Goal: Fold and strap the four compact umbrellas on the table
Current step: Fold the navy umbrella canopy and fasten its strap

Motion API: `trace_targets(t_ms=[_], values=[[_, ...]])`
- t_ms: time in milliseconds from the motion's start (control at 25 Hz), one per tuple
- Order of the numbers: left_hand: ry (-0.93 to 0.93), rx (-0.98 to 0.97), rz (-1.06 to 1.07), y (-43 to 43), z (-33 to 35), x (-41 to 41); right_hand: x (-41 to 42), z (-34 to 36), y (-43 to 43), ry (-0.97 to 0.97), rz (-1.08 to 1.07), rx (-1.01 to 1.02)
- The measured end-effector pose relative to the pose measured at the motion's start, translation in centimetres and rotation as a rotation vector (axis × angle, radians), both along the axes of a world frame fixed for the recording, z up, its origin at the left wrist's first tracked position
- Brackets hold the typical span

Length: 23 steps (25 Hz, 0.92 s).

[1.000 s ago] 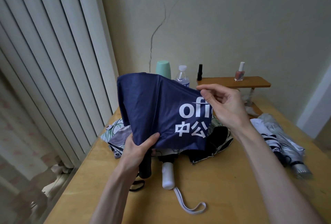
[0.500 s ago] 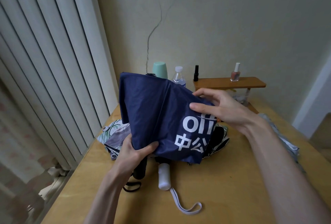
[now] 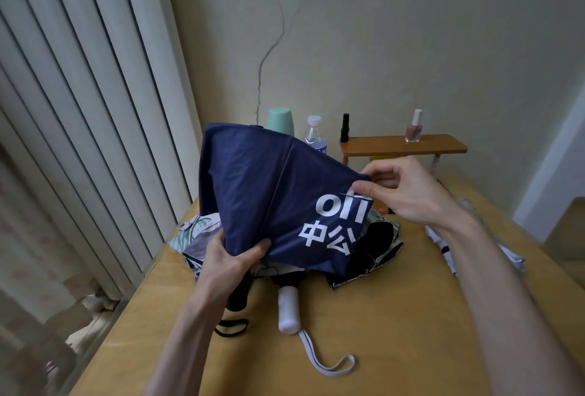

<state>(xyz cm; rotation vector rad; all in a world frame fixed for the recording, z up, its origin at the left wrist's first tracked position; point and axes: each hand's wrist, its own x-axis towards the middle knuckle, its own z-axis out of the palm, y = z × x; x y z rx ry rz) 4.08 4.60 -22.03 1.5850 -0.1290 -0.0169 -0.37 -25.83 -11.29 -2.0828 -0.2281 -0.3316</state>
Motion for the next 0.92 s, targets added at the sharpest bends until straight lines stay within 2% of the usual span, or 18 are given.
trace_targets(t_ms=[80, 280, 320, 440, 680, 920], values=[[-0.012, -0.001, 0.022, 0.1, 0.0, -0.1, -0.2, -0.3, 0.2, 0.015, 0.063, 0.084], [-0.038, -0.090, 0.067, -0.6, 0.1, -0.2, -0.7, -1.6, 1.7, 0.034, 0.066, 0.412], [-0.038, -0.133, 0.082, -0.9, 0.2, -0.2, -0.9, -2.2, 2.0, 0.082, 0.087, 0.425], [-0.027, -0.254, 0.150, -1.8, 0.5, -0.5, -1.5, -4.7, 3.6, 0.165, 0.171, 0.281], [-0.039, -0.320, 0.180, -2.1, 1.0, -0.8, 0.5, -7.2, 6.6, -0.162, -0.075, 0.300], [0.004, -0.333, 0.215, -2.7, 0.4, -0.6, 0.8, -8.0, 7.6, -0.314, -0.319, 0.288]])
